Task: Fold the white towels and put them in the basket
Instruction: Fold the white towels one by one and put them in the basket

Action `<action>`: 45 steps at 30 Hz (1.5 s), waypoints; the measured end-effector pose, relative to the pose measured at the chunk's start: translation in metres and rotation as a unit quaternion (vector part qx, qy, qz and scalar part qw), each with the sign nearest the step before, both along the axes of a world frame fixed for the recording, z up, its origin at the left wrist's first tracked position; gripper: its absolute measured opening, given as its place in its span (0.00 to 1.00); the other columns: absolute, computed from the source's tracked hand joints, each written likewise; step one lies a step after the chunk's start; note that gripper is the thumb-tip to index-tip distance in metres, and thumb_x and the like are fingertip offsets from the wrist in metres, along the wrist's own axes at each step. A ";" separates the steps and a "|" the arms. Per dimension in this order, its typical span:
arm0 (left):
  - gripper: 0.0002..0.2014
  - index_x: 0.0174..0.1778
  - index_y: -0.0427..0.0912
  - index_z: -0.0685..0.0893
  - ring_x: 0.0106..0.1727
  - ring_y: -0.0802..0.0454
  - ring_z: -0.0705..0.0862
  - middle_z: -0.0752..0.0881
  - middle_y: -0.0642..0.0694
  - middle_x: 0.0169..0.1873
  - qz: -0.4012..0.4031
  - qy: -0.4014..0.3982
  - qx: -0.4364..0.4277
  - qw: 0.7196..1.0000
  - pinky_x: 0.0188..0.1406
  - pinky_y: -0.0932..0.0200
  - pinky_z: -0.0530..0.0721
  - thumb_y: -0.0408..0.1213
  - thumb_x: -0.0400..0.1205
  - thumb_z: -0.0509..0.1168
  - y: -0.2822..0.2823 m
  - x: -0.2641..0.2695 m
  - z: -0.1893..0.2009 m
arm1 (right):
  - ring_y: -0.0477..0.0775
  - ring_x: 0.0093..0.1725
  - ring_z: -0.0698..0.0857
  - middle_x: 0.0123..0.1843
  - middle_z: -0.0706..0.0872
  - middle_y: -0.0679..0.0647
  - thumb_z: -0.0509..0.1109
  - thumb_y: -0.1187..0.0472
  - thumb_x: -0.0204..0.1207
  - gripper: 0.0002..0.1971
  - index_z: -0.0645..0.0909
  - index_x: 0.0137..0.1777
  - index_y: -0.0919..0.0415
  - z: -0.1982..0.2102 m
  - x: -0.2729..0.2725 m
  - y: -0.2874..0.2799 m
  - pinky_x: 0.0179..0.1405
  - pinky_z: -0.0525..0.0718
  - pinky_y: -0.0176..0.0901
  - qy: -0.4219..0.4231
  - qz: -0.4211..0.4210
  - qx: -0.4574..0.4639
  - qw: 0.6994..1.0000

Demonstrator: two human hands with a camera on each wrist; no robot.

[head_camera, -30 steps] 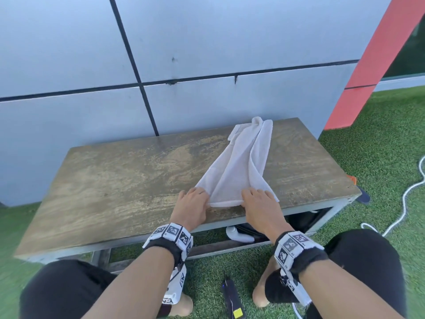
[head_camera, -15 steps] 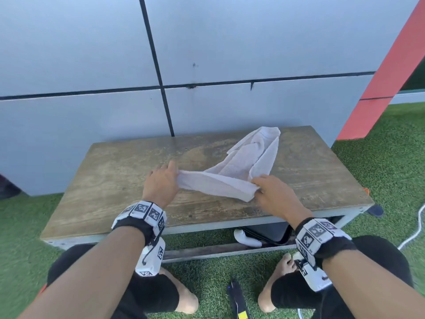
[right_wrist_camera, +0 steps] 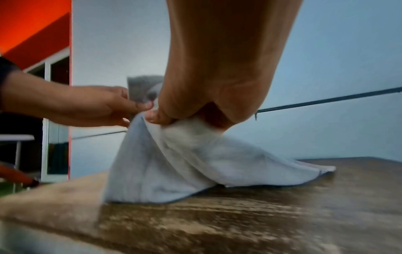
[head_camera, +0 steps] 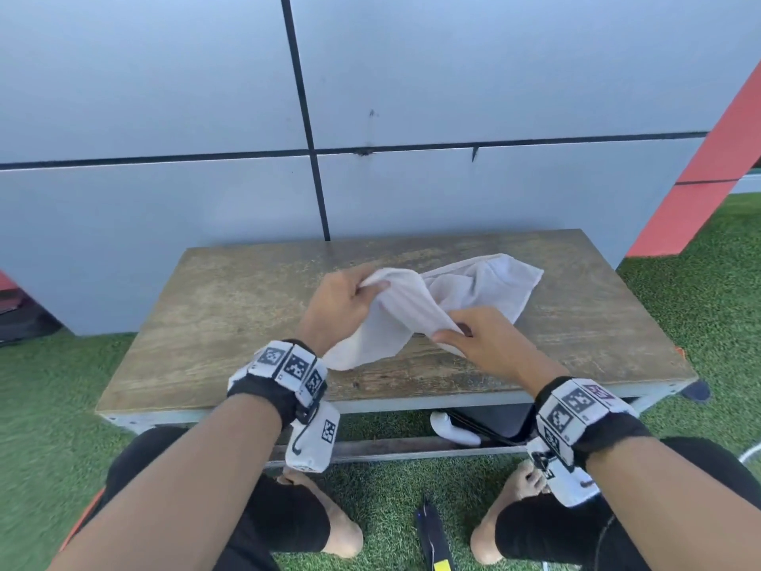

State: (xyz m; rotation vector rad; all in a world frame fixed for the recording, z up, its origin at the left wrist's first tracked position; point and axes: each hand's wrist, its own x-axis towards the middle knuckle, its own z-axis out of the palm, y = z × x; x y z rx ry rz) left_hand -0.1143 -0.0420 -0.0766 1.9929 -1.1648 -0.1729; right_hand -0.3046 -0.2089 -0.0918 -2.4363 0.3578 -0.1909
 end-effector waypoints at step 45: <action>0.24 0.68 0.64 0.78 0.74 0.51 0.66 0.78 0.57 0.69 -0.034 -0.087 0.171 0.981 0.71 0.44 0.61 0.55 0.75 0.73 -0.013 -0.017 0.004 | 0.50 0.33 0.80 0.34 0.84 0.43 0.65 0.65 0.77 0.12 0.82 0.43 0.45 0.011 0.026 -0.005 0.28 0.71 0.44 -0.049 -0.105 -0.051 0.992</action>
